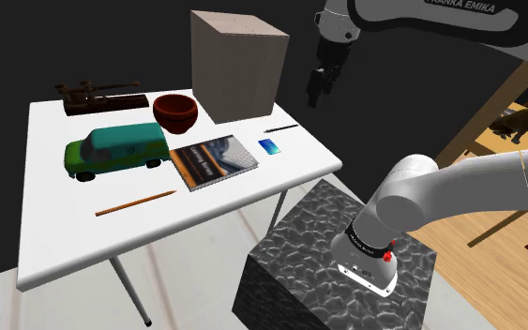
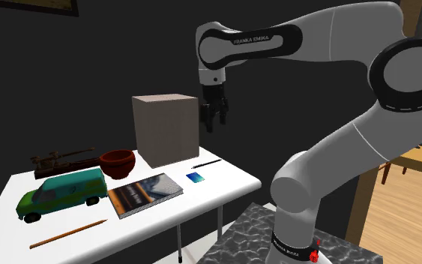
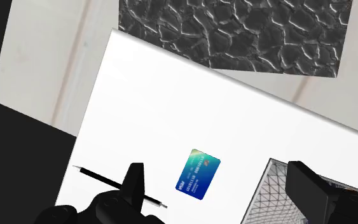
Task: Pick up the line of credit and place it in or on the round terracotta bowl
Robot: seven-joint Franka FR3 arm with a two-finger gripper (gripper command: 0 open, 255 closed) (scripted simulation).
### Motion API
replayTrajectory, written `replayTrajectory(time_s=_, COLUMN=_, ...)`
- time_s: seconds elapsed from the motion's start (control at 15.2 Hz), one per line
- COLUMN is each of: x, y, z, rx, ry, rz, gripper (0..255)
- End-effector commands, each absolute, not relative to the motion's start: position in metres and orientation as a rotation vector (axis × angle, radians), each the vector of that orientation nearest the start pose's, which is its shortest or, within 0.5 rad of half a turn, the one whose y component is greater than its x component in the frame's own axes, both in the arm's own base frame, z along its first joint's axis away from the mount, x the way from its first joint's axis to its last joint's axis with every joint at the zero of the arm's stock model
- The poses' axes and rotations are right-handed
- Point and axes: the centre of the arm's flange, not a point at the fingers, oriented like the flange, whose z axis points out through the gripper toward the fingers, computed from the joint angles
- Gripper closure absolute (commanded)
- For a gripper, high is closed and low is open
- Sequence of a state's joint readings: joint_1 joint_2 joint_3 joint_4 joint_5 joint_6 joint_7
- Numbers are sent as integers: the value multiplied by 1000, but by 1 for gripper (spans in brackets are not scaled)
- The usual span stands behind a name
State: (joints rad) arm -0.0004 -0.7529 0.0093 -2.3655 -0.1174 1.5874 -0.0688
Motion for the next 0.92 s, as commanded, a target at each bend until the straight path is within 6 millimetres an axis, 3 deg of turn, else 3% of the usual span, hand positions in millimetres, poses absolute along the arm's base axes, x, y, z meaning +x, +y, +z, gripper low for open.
replayTrajectory(time_s=0.0, x=317, y=-9, z=578, rx=-3262, ry=-128, rz=47, gripper=0)
replayTrajectory(time_s=0.86, x=400, y=-30, z=422, rx=-3102, ry=369, rz=180, gripper=0)
